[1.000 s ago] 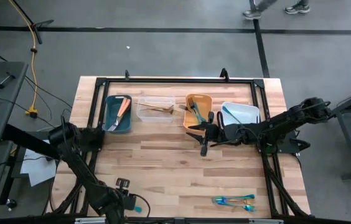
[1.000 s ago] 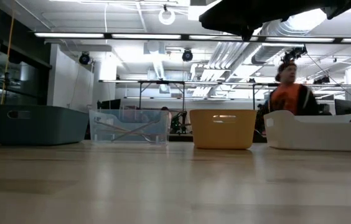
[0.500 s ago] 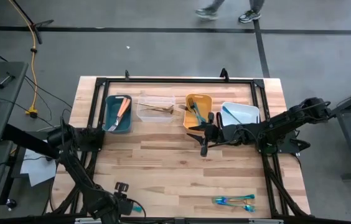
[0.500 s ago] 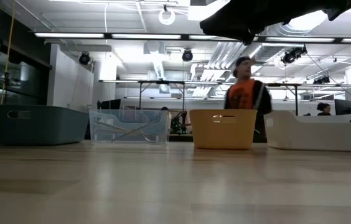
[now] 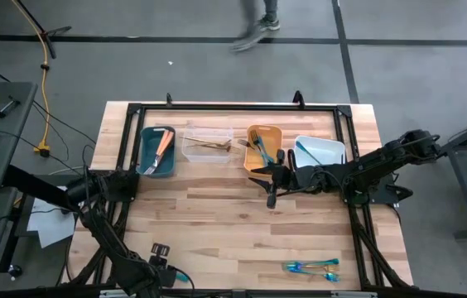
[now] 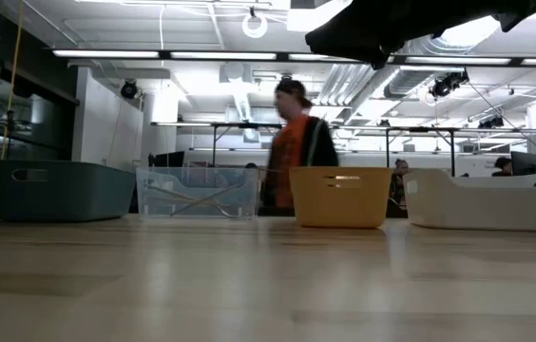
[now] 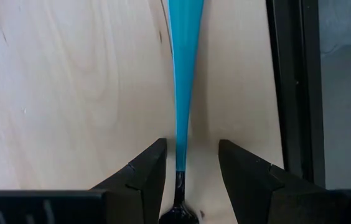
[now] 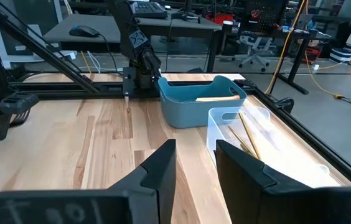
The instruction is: Sort silverware by color (type)
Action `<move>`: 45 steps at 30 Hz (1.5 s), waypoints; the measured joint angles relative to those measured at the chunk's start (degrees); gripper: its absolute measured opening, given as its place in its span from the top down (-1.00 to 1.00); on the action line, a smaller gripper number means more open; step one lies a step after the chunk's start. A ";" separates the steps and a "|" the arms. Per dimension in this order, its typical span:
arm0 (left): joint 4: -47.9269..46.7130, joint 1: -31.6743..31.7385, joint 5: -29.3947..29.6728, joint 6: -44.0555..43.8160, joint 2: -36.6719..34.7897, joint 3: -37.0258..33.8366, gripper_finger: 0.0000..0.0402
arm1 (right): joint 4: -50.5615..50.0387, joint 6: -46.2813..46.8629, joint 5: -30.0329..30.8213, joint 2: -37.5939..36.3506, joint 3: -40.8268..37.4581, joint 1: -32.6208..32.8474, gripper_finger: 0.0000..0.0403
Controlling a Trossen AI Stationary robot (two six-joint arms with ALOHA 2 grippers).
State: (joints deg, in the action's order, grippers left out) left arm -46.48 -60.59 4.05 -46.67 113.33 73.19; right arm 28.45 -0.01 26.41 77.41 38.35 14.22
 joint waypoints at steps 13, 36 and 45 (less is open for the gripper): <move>-3.59 3.27 -1.33 3.66 0.25 -0.11 0.93 | 0.00 0.00 0.00 0.00 0.00 0.00 0.46; 16.41 25.11 41.77 33.71 -23.98 -15.84 0.99 | 0.04 0.17 0.00 -0.02 -0.02 0.02 0.46; 80.95 41.48 38.55 44.76 -30.01 -43.77 0.99 | 0.09 2.45 -0.02 -0.02 -0.02 0.00 0.46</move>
State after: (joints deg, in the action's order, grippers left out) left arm 34.47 -19.12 42.60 -1.91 83.32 29.42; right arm 28.54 2.44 26.40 77.38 38.33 14.22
